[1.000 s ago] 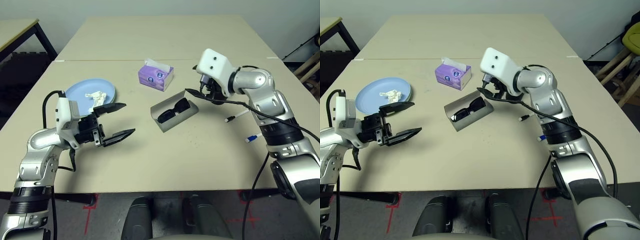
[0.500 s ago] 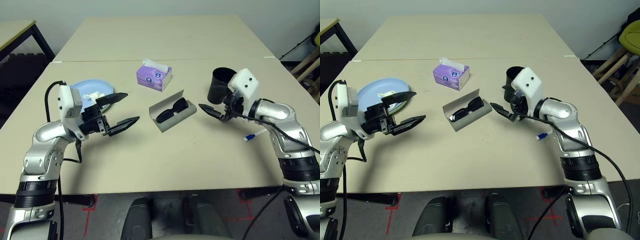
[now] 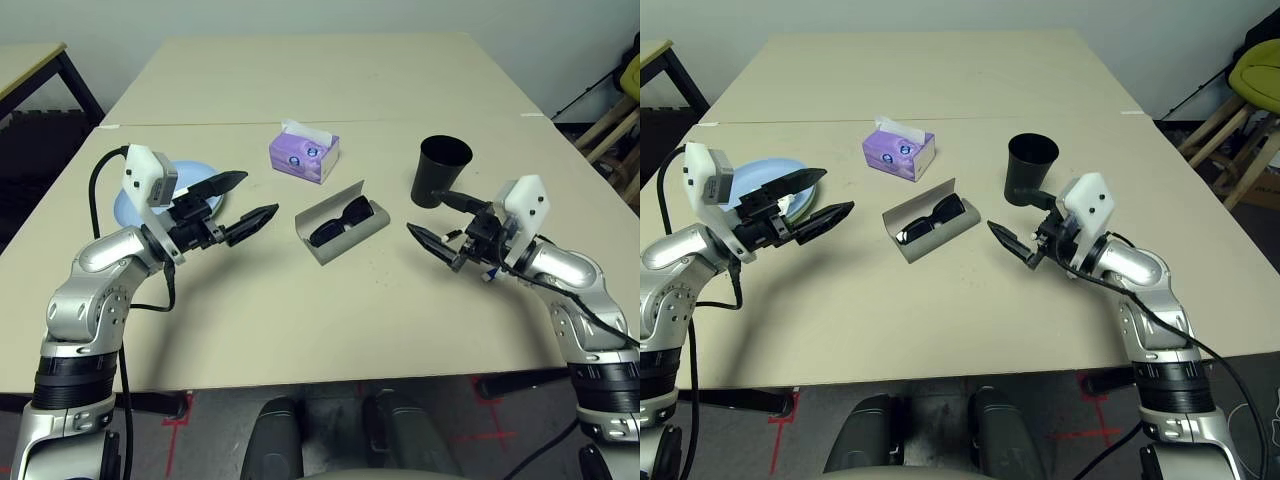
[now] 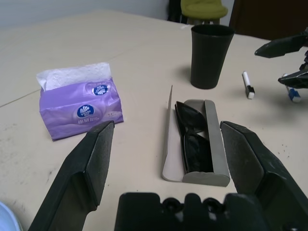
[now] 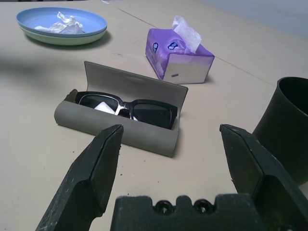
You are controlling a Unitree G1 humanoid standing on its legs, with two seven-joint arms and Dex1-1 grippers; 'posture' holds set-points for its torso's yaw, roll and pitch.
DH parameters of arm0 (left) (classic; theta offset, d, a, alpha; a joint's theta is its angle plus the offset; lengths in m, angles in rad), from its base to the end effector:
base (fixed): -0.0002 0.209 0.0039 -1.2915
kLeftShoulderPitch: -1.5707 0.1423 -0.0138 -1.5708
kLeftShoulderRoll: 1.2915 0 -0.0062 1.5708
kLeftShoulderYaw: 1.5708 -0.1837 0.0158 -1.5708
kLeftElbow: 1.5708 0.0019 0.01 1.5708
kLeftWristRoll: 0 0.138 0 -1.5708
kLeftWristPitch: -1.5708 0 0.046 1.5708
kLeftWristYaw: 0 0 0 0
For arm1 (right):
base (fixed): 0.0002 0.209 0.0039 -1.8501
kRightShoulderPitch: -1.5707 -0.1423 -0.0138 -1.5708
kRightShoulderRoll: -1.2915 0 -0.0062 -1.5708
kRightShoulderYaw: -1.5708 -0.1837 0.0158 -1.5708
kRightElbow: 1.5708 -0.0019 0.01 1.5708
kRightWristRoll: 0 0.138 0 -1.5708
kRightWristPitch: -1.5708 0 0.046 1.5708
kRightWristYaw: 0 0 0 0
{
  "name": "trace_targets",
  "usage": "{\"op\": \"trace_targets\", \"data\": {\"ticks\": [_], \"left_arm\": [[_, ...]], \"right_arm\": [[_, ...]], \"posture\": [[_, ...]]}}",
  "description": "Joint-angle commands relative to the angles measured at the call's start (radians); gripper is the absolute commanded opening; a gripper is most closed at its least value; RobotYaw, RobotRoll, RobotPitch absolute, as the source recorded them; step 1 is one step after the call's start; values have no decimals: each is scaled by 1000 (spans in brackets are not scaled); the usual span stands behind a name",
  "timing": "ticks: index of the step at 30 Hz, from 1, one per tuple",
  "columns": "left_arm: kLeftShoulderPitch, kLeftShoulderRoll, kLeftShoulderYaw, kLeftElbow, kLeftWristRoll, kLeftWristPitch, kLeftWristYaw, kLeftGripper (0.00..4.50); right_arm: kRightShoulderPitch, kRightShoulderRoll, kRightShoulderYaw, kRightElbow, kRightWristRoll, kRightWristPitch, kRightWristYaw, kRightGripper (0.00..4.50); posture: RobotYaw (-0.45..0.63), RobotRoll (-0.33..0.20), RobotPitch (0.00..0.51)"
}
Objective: Organize and tidy the items on the table.
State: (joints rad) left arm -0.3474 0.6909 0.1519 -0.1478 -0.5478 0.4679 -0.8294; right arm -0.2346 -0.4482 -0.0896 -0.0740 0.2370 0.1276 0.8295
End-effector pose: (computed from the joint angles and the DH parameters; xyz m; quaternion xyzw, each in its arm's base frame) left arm 0.2469 0.2580 0.1840 0.0798 -0.0093 -0.4015 0.9123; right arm 0.2425 -0.2290 0.1278 -0.1328 -0.0526 0.3842 0.9121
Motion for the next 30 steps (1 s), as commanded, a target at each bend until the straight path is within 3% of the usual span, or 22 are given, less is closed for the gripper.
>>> {"op": "trace_targets", "data": {"ticks": [1,6,9,15,18,28,30], "left_arm": [[-30,9,-38,-12,26,65,28,4500],[-79,-109,27,7,25,135,243,4500],[-102,-91,-21,8,35,236,252,4500],[-123,-94,-42,31,57,204,219,4500],[-109,-71,-99,66,149,128,204,3905],[-122,-75,-176,176,268,71,172,11],[-132,-86,-178,179,272,66,169,11]], "right_arm": [[28,-21,-2,26,21,-33,22,4467],[66,-39,-1,20,48,-48,52,4467],[80,-39,-10,26,67,-46,52,4467],[102,-48,-12,37,98,-51,70,4467],[106,-46,-20,52,111,-79,78,4500],[120,-51,-34,53,178,-99,110,4500],[127,-52,-33,51,184,-98,116,4500]], "posture": [[48,0,46],[52,0,45],[50,0,46],[46,0,48],[41,0,49],[35,0,49],[36,0,50]]}}
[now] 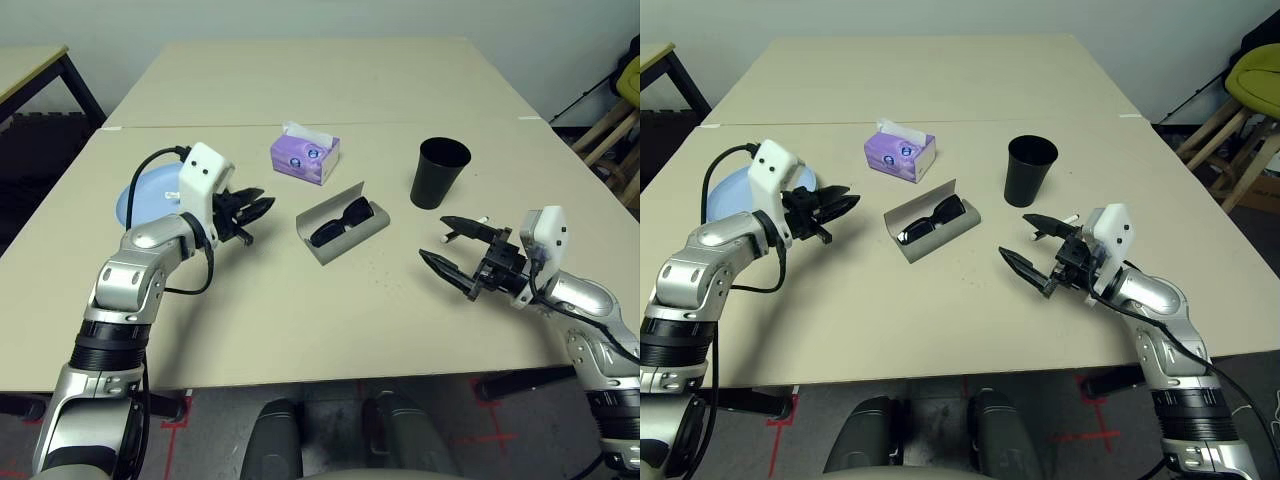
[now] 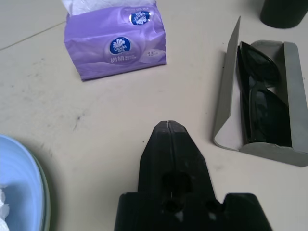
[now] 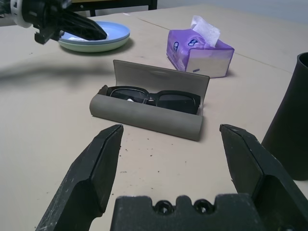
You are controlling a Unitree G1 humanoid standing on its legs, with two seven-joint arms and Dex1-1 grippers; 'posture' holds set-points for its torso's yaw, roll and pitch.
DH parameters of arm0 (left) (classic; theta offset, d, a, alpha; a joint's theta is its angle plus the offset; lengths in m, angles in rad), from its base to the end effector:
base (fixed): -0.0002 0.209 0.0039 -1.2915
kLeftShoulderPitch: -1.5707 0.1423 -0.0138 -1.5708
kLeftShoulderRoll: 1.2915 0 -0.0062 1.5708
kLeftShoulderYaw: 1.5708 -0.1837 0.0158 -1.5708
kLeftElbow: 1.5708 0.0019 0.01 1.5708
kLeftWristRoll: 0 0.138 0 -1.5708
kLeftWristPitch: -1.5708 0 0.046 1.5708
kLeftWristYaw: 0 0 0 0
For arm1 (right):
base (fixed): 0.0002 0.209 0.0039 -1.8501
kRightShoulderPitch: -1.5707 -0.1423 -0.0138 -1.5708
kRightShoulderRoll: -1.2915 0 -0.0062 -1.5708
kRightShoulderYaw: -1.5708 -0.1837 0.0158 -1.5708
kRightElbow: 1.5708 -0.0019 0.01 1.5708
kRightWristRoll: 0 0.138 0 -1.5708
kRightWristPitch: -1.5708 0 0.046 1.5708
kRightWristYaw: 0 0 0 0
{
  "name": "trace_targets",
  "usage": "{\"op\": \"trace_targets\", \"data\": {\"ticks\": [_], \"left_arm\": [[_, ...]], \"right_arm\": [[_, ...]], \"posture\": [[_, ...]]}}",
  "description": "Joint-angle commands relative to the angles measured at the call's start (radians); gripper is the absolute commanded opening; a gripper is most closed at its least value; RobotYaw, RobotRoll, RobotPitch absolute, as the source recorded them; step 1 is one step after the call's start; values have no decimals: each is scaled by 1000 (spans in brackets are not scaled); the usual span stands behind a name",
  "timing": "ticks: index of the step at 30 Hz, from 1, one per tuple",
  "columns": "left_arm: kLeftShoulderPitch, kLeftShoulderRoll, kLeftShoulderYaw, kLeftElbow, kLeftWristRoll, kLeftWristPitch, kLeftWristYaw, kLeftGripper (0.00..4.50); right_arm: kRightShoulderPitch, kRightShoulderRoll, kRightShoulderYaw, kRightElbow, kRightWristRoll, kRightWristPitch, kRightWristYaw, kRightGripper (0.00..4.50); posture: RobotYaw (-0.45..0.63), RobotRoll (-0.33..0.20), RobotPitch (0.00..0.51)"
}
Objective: Organize and tidy the items on the table.
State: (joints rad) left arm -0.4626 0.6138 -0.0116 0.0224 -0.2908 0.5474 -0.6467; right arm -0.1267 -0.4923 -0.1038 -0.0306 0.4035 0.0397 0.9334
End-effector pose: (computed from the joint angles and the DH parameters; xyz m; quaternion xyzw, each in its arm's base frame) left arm 0.2753 0.2367 0.1590 0.1338 0.1008 -0.2978 0.9398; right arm 0.2256 -0.2476 0.1067 -0.0720 -0.0509 0.4247 0.9010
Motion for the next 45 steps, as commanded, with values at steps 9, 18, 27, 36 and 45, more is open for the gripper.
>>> {"op": "trace_targets", "data": {"ticks": [9,18,27,36,45], "left_arm": [[-72,-42,-30,61,55,-53,-23,11],[-115,-83,-41,154,119,-139,-17,11],[-96,-123,-77,129,144,-145,-29,11],[-92,-141,-99,128,153,-141,-32,11],[-95,-163,-119,138,170,-159,-29,11]], "right_arm": [[51,-16,-16,-8,31,-9,20,4500],[65,-15,-23,-36,52,4,8,4500],[89,-15,-35,-83,101,39,16,4500],[101,-10,-36,-96,124,19,34,4500],[121,-1,-28,-104,125,-3,47,4500]], "posture": [[23,0,52],[8,0,57],[4,0,62],[0,0,61],[-9,0,60]]}}
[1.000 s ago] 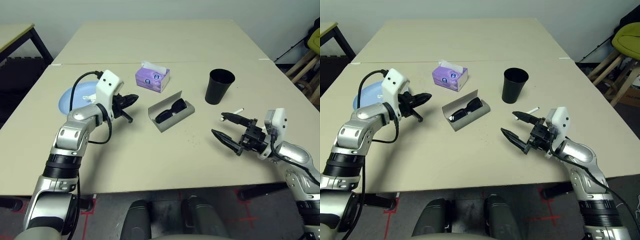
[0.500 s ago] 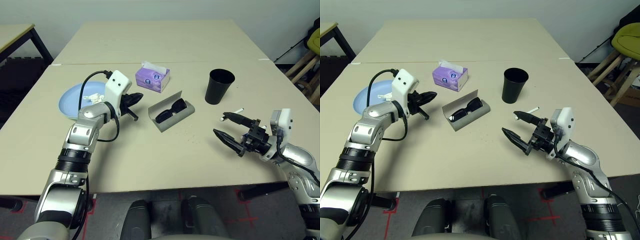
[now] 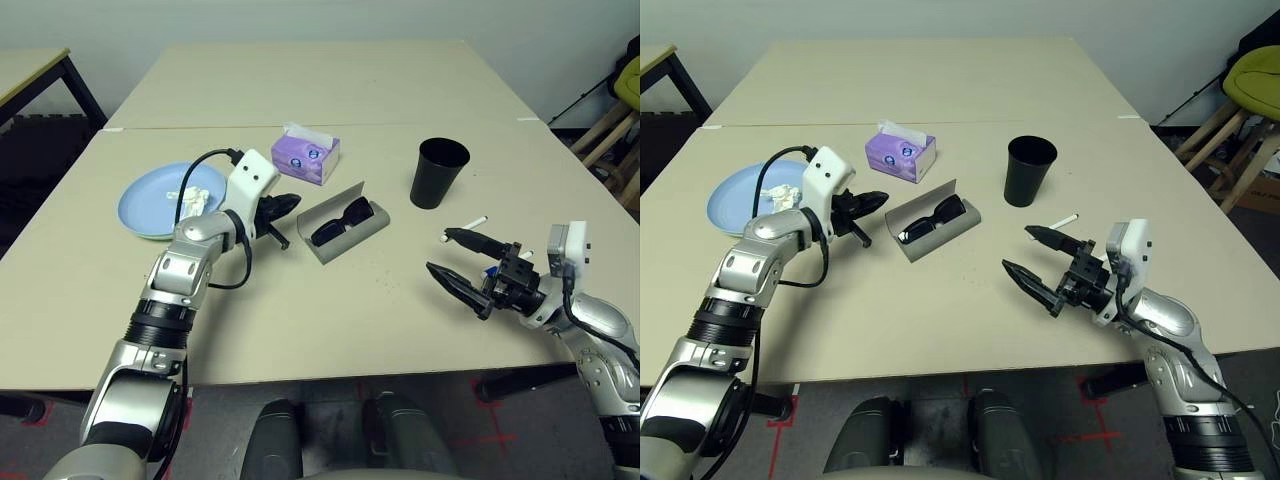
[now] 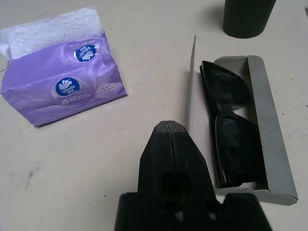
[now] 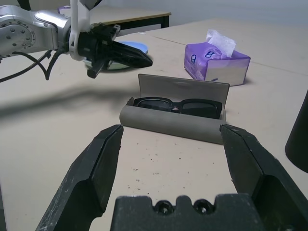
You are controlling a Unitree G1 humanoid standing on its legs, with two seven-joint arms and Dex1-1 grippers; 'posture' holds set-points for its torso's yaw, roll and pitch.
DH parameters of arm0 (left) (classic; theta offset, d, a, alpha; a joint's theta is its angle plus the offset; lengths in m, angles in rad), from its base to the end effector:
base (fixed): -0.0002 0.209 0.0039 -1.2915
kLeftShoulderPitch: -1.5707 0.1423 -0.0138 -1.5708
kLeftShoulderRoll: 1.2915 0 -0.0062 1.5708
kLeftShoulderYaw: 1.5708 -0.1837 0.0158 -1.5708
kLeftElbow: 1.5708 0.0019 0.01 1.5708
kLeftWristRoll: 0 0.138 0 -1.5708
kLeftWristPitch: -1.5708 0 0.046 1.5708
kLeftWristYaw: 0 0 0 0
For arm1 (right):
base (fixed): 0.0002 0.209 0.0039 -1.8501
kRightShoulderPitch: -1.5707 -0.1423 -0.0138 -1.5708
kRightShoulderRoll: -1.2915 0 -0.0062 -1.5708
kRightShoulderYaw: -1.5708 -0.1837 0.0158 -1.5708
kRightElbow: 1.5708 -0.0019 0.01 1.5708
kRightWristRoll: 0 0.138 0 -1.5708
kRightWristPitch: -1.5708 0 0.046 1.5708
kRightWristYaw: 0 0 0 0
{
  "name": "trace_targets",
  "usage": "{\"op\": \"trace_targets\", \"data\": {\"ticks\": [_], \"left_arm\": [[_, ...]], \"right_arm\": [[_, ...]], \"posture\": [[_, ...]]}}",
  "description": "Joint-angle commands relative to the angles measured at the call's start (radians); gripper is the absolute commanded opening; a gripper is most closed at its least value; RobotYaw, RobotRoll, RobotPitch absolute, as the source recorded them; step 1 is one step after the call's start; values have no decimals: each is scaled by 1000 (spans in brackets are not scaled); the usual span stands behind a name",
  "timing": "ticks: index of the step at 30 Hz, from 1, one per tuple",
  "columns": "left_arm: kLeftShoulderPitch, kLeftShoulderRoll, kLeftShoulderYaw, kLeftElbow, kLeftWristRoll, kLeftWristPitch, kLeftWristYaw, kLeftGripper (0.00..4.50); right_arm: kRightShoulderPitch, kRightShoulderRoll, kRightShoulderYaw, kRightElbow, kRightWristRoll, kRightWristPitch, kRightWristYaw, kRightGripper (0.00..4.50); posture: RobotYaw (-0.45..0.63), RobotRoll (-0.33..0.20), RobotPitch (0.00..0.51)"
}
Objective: Organize and tidy the items on the table.
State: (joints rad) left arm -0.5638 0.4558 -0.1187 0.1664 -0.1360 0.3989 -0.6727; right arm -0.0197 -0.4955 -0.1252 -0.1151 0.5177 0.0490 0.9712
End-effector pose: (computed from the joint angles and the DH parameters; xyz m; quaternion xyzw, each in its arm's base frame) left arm 0.2983 0.1931 0.1455 0.1674 0.0722 -0.3501 0.9188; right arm 0.2056 -0.2505 0.1004 -0.0230 -0.0619 0.4446 0.8933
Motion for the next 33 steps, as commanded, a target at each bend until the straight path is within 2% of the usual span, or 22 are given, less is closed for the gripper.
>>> {"op": "trace_targets", "data": {"ticks": [1,23,33], "left_arm": [[3,-7,-12,0,18,-14,-2,11],[3,-27,-45,111,139,-103,55,11],[31,-35,-57,12,123,-64,21,11]], "right_arm": [[16,2,-7,-22,13,-12,11,4500],[50,-6,-5,-62,28,7,10,4500],[50,-11,-1,-56,15,4,11,4500]], "posture": [[-9,0,60],[-15,0,78],[-9,0,82]]}}
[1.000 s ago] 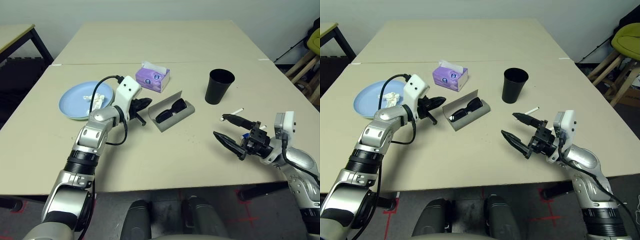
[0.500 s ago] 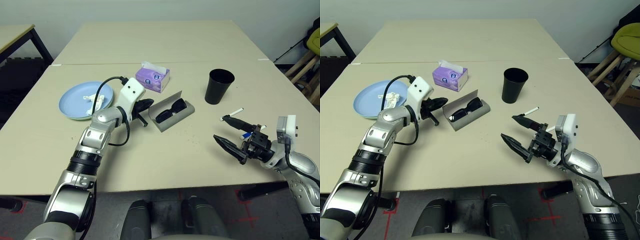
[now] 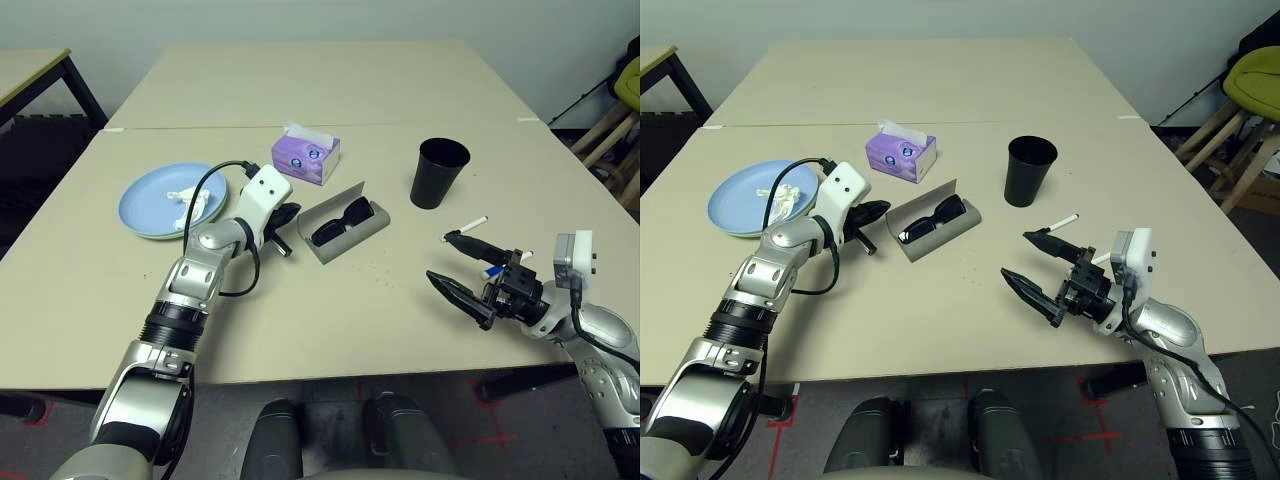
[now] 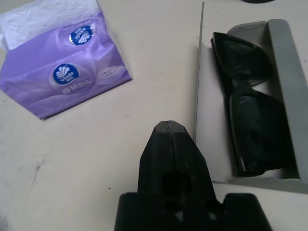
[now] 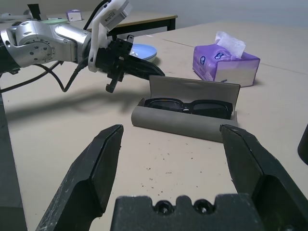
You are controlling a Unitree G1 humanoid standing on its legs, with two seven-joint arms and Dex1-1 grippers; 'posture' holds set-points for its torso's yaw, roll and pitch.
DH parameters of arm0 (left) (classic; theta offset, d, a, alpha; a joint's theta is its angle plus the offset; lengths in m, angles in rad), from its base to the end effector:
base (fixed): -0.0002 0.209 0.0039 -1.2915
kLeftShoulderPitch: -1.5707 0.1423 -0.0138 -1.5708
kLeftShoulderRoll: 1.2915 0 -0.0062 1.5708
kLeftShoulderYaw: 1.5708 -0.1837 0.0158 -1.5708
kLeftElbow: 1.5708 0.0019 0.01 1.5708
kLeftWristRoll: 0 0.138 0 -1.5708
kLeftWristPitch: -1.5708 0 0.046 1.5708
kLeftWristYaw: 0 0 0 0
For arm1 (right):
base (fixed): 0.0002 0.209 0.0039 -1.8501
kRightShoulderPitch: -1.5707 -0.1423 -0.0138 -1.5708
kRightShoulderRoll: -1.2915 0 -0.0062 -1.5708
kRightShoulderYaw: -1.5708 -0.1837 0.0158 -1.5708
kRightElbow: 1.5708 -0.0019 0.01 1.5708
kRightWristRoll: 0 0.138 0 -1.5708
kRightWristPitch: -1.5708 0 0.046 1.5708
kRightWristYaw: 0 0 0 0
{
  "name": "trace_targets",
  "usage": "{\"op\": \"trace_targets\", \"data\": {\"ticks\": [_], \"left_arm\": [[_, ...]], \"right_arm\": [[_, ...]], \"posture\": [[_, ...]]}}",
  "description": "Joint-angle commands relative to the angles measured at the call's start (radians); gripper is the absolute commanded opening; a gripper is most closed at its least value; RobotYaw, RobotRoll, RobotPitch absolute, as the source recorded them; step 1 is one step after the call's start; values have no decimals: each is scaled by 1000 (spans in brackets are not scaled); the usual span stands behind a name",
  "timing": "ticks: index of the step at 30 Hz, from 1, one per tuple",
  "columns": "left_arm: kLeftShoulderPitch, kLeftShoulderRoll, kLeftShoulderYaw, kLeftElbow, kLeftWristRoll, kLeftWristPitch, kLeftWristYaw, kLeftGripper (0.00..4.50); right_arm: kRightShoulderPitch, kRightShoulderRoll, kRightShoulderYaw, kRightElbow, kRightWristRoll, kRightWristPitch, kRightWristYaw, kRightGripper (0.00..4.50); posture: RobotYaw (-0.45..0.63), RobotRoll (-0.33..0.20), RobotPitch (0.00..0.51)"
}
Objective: Organize and tidy the items on the table.
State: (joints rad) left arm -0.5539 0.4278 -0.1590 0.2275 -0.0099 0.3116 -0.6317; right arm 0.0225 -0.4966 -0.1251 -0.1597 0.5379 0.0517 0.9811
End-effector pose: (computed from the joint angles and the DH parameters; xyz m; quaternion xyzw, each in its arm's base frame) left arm 0.2996 0.1860 0.1316 0.2244 0.0766 -0.3308 0.9134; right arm 0.1977 -0.2489 0.0996 -0.0162 -0.0633 0.4545 0.8883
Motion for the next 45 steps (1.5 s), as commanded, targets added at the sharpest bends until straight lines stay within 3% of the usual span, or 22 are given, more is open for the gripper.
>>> {"op": "trace_targets", "data": {"ticks": [1,12,45], "left_arm": [[28,-7,-20,-66,-4,31,-22,11],[116,-14,-43,-213,-10,105,-30,11],[163,-18,-82,-250,4,125,-26,11]], "right_arm": [[6,-11,-1,-10,-6,1,1,4500],[-6,-5,0,6,-8,-8,2,4500],[43,8,-7,-4,-58,-37,-62,4500]], "posture": [[-9,0,82],[-4,0,80],[-28,0,88]]}}
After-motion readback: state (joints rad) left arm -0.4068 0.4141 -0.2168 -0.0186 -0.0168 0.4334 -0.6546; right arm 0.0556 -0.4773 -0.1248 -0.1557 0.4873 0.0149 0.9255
